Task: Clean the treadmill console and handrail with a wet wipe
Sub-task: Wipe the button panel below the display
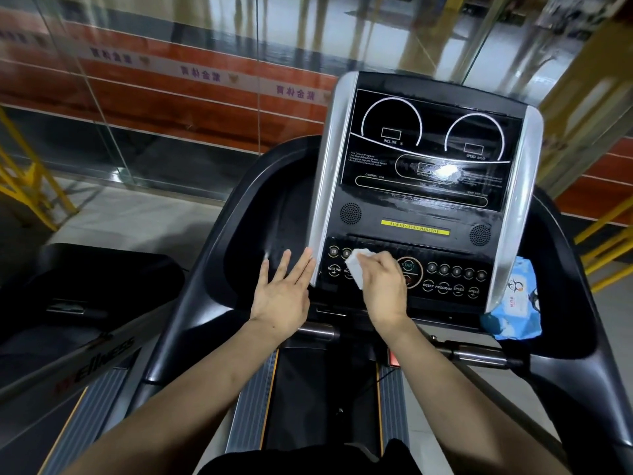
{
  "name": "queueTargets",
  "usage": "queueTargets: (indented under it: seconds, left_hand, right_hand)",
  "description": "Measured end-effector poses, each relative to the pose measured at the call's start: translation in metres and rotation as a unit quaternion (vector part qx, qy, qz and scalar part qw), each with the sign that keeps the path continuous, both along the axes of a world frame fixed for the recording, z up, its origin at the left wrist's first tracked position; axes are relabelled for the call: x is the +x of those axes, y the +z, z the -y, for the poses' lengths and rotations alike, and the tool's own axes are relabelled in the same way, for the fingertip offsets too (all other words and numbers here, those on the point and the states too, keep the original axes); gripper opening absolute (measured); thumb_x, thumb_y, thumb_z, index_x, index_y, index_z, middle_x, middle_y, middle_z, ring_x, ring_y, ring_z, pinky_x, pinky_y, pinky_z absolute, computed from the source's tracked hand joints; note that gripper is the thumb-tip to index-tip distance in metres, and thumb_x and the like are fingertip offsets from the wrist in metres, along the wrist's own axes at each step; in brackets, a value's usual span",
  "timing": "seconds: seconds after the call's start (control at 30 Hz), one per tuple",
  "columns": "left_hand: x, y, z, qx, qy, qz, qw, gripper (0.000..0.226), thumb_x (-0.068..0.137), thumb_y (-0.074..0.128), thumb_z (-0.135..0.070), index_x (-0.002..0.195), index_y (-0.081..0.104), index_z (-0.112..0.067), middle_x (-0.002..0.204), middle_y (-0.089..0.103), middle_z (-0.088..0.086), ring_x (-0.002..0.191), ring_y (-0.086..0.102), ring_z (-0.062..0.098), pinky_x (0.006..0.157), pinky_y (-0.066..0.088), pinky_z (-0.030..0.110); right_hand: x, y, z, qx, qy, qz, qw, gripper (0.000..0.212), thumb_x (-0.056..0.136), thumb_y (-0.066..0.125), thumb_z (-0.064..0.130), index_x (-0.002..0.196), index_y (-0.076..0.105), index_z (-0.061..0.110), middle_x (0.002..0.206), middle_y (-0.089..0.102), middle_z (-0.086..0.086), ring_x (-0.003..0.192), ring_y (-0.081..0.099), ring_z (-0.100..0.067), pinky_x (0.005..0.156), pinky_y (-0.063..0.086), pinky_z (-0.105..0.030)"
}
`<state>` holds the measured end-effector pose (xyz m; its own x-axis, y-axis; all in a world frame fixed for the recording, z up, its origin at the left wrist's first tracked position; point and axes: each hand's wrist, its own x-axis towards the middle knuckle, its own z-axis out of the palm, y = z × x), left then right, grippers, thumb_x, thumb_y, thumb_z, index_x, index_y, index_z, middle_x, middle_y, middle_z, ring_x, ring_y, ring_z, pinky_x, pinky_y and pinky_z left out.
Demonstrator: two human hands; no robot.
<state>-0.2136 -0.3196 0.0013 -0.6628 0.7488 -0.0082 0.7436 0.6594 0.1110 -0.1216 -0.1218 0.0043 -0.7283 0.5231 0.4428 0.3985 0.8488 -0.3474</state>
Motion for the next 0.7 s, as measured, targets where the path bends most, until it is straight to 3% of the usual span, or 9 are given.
queueTargets:
  seconds: [0.13,0.33,0.57,0.7]
  left_hand:
    - [0.0,0.0,0.0,-0.002,-0.002,0.003,1.0,0.068,0.109,0.025,-0.034,0.161,-0.018,-0.028,0.167,-0.033,-0.014,0.161,-0.015,0.027,0.129,0.001,0.06]
    - [-0.001,0.002,0.0,0.004,-0.007,0.001,1.0,0.071,0.108,0.031,-0.03,0.165,-0.012,-0.028,0.168,-0.031,-0.014,0.161,-0.016,0.026,0.129,0.0,0.06]
    - [0.005,0.001,0.006,0.01,0.001,0.006,1.0,0.078,0.106,0.038,-0.023,0.164,-0.015,-0.022,0.17,-0.027,-0.009,0.159,-0.021,0.025,0.13,-0.001,0.056]
    - [0.007,-0.001,0.01,0.012,0.012,0.027,0.999,0.08,0.104,0.038,-0.018,0.164,-0.015,-0.023,0.171,-0.023,-0.01,0.159,-0.021,0.025,0.131,-0.003,0.055]
  right_hand:
    - [0.005,0.004,-0.002,-0.055,-0.025,-0.063,0.996,0.021,0.091,0.067,0.002,0.107,0.078,0.013,0.098,0.068,-0.002,0.083,0.067,-0.027,0.072,0.059,-0.041]
    - [0.006,0.008,0.022,-0.064,0.008,-0.102,0.993,0.019,0.095,0.065,0.007,0.108,0.078,0.014,0.102,0.069,0.0,0.092,0.068,-0.022,0.083,0.058,-0.039]
    - [-0.025,0.012,0.029,0.004,0.074,-0.008,0.997,0.035,0.085,0.071,-0.005,0.115,0.075,0.014,0.107,0.064,-0.001,0.099,0.06,-0.024,0.083,0.057,-0.041]
    - [-0.036,0.015,0.035,0.021,0.12,0.087,0.989,0.028,0.093,0.056,0.001,0.116,0.068,0.011,0.11,0.057,-0.01,0.1,0.051,-0.029,0.082,0.05,-0.043]
